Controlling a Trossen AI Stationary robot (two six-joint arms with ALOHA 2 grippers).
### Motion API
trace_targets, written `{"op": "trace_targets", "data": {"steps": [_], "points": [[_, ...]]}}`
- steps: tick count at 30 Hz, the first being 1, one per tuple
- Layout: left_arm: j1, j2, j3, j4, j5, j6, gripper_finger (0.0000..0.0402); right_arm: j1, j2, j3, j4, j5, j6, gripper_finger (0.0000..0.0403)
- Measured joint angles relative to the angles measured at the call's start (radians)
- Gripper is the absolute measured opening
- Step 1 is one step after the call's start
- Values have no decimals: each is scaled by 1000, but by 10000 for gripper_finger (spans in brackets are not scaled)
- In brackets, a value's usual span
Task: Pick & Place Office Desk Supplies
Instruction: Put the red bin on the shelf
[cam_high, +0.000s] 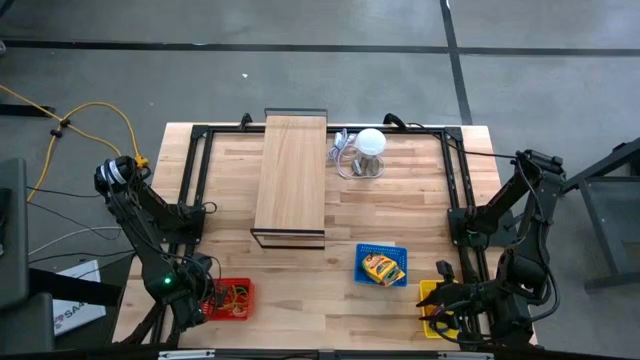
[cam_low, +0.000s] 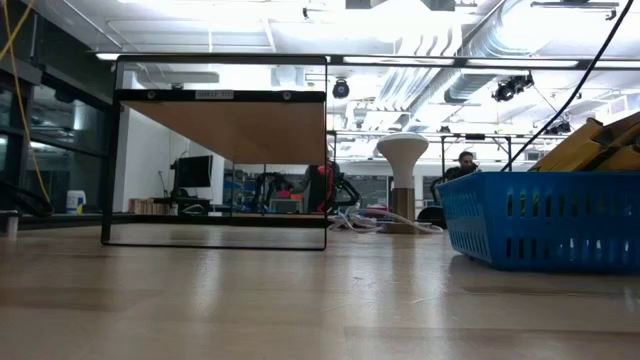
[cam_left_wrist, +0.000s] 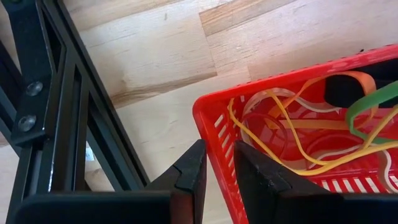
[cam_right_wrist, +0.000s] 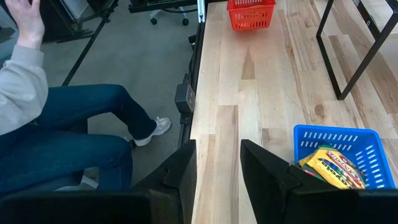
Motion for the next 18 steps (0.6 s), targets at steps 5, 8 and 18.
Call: {"op": "trace_targets", "data": {"steps": [5,8,18], "points": [[0,0,0,0,0,5,77,0,0,0,0,0,0,112],[0,0,0,2,0,14,77,0,0,0,0,0,0,112],[0,-25,0,-4,-2,20,105,0,0,0,0,0,0,112]]}}
